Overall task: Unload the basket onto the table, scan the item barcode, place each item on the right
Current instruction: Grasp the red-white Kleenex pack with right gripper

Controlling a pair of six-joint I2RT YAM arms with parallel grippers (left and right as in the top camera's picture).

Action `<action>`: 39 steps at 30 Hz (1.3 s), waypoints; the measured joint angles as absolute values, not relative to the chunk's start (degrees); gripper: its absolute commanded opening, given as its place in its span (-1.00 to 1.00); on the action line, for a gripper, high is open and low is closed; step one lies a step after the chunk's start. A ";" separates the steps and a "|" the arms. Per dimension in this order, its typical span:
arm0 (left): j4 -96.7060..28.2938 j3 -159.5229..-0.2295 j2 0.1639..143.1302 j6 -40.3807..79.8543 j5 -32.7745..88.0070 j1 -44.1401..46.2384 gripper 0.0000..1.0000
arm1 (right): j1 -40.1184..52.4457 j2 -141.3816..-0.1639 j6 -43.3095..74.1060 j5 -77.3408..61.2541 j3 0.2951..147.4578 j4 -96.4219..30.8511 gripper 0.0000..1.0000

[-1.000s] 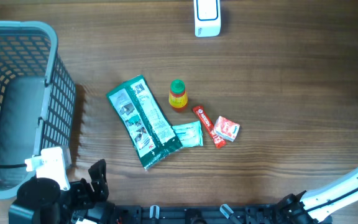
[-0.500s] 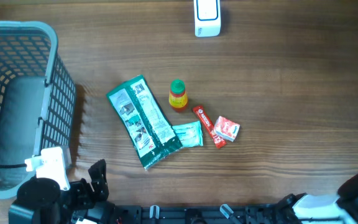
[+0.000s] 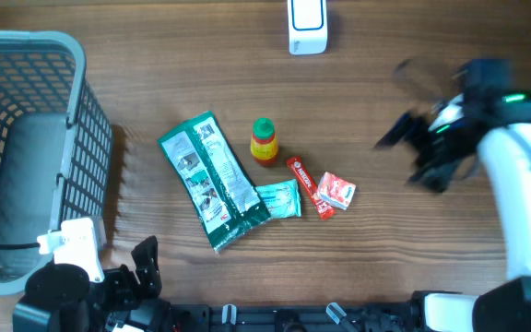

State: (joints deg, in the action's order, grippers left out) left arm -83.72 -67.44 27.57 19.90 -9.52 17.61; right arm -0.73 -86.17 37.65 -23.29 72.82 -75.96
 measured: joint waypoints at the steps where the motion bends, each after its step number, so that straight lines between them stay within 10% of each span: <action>1: -83.77 -67.44 27.57 19.90 -9.50 17.61 1.00 | 2.11 -86.50 39.66 -23.07 68.95 -74.43 0.74; 10: -83.77 -67.44 27.57 19.90 -9.50 17.61 1.00 | 8.47 -86.67 54.61 -22.65 45.32 -37.43 0.36; 23: -83.77 -67.44 27.57 19.90 -9.52 17.61 1.00 | 8.47 -86.56 60.01 -24.18 37.10 -27.53 0.16; 32: -83.77 -67.44 27.57 19.90 -9.52 17.61 1.00 | 8.47 -86.32 60.14 -24.82 34.50 -22.17 -0.88; 39: -83.74 -67.44 27.57 19.90 -9.52 17.61 1.00 | 8.43 -85.62 48.49 -26.24 33.28 -19.16 -0.91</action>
